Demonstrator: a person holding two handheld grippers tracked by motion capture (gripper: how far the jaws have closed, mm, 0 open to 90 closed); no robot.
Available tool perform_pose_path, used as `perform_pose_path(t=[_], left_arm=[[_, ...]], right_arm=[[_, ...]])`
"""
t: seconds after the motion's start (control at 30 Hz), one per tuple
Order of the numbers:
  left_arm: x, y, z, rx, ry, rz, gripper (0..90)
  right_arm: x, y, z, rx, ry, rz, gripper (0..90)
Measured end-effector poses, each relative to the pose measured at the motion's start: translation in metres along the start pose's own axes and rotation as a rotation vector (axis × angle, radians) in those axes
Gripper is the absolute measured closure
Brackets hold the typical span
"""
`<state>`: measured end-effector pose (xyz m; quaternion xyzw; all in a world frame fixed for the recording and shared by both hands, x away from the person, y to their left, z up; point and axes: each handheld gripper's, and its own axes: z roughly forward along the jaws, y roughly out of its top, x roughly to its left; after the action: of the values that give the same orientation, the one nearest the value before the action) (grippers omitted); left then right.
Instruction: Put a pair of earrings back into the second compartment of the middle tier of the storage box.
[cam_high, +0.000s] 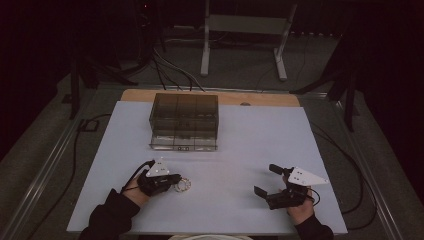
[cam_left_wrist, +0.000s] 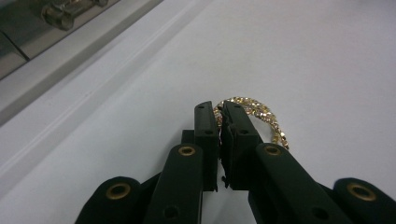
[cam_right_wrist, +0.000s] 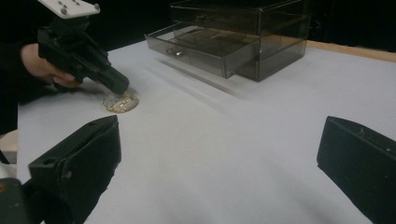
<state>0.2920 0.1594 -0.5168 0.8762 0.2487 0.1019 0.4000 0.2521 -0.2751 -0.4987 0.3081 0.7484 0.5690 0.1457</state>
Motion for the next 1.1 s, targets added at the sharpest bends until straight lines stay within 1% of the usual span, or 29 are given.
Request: perform_pose_path(t=[0.03,0.1,0.23,0.37,0.53,0.67,0.77,0.87,0.93,1.1], left_arm=[[0.000,0.001,-0.002,-0.006,-0.005,-0.008,86.7],[-0.001,0.002,-0.003,-0.008,-0.006,-0.006,86.7],[-0.006,0.006,-0.005,-0.007,-0.021,0.015,86.8],[-0.008,0.012,-0.009,-0.015,-0.023,0.036,86.8],[-0.008,0.019,-0.011,-0.033,-0.018,0.037,86.8],[-0.005,0.025,-0.012,-0.041,-0.015,0.041,86.8],[-0.003,0.029,-0.014,-0.057,-0.014,0.038,86.8],[0.001,0.033,-0.017,-0.067,-0.008,0.029,86.8],[0.003,0.036,-0.019,-0.068,-0.003,0.035,86.8],[0.011,0.042,-0.024,-0.080,0.003,0.026,86.8]], right_arm=[[0.000,0.000,0.000,-0.001,0.000,0.000,0.0],[-0.001,0.000,0.000,0.000,0.000,0.007,0.0],[0.000,0.000,0.000,-0.001,-0.002,0.005,0.0],[0.000,0.000,0.001,-0.001,-0.002,0.005,0.0],[0.000,0.000,0.000,-0.007,0.001,0.006,0.0],[0.000,0.000,0.000,-0.009,0.003,0.009,0.0],[0.000,0.000,0.000,-0.010,0.005,0.007,0.0],[-0.001,0.000,0.001,-0.011,0.006,0.012,0.0],[0.000,0.000,0.001,-0.009,0.004,0.006,0.0],[0.000,0.000,0.000,-0.013,0.006,0.008,0.0]])
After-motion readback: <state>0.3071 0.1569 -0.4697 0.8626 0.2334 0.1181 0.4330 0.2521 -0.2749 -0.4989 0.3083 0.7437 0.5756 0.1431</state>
